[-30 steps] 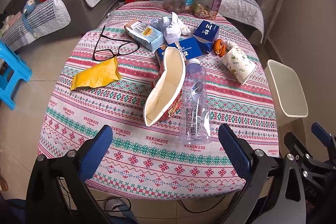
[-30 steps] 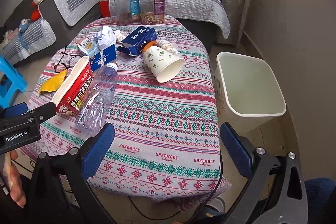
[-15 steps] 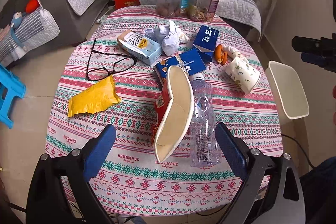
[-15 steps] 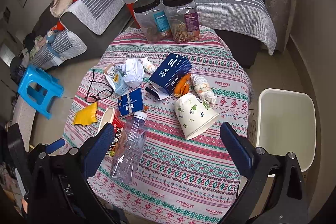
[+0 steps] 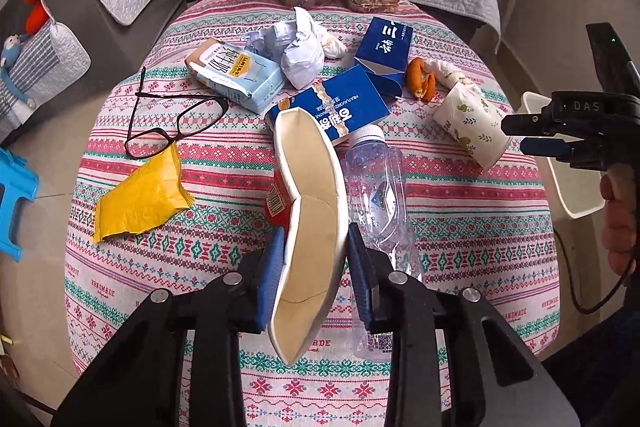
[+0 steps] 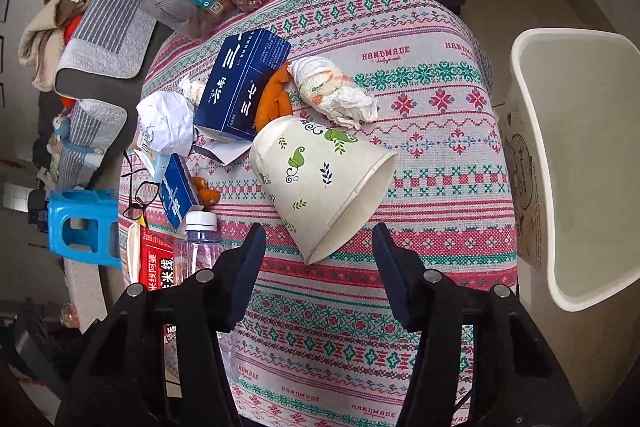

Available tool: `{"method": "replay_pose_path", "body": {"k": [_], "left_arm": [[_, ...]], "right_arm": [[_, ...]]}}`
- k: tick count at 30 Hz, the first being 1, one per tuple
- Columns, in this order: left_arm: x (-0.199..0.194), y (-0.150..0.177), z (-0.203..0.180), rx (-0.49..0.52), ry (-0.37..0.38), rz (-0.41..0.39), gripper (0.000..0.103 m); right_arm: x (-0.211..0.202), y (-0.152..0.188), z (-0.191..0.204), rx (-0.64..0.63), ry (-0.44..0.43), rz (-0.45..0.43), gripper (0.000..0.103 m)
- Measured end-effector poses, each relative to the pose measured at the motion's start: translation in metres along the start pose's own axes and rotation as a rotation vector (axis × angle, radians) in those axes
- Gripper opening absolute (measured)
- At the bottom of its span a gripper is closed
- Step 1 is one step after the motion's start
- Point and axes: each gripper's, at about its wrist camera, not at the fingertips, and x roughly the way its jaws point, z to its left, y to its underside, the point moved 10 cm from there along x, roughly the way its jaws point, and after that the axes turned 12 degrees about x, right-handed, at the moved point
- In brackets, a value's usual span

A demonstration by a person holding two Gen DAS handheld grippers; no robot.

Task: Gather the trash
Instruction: 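Grasp the red noodle cup with the left tool while the right tool grasps the paper cup, then carry both cups over the white bin and open both tools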

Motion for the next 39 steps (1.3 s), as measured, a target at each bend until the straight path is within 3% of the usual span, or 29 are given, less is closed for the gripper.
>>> {"method": "replay_pose_path", "body": {"k": [3, 8, 13, 21, 28, 32, 39], "left_arm": [[-0.009, -0.003, 0.008, -0.046, 0.013, -0.031, 0.023], [-0.027, -0.003, 0.029, -0.153, 0.043, -0.086, 0.021], [-0.047, -0.008, 0.046, -0.216, 0.032, -0.151, 0.020], [-0.069, -0.025, 0.034, -0.260, 0.111, -0.232, 0.020], [-0.082, -0.075, -0.043, -0.156, 0.214, -0.295, 0.020], [-0.067, -0.104, -0.112, -0.111, 0.333, -0.273, 0.020], [-0.031, -0.136, -0.239, -0.009, 0.478, -0.226, 0.020]], "right_arm": [[0.004, -0.003, 0.002, 0.023, -0.034, 0.005, 0.021], [0.006, -0.003, 0.002, 0.063, -0.091, 0.024, 0.003], [-0.006, -0.005, 0.010, 0.041, -0.133, 0.001, 0.002], [-0.033, -0.012, 0.005, 0.031, -0.149, -0.055, 0.002], [-0.090, -0.022, -0.021, 0.040, -0.160, -0.146, 0.002], [-0.119, -0.032, -0.057, 0.060, -0.092, -0.211, 0.002], [-0.164, -0.048, -0.143, 0.139, 0.050, -0.304, 0.002]]}}
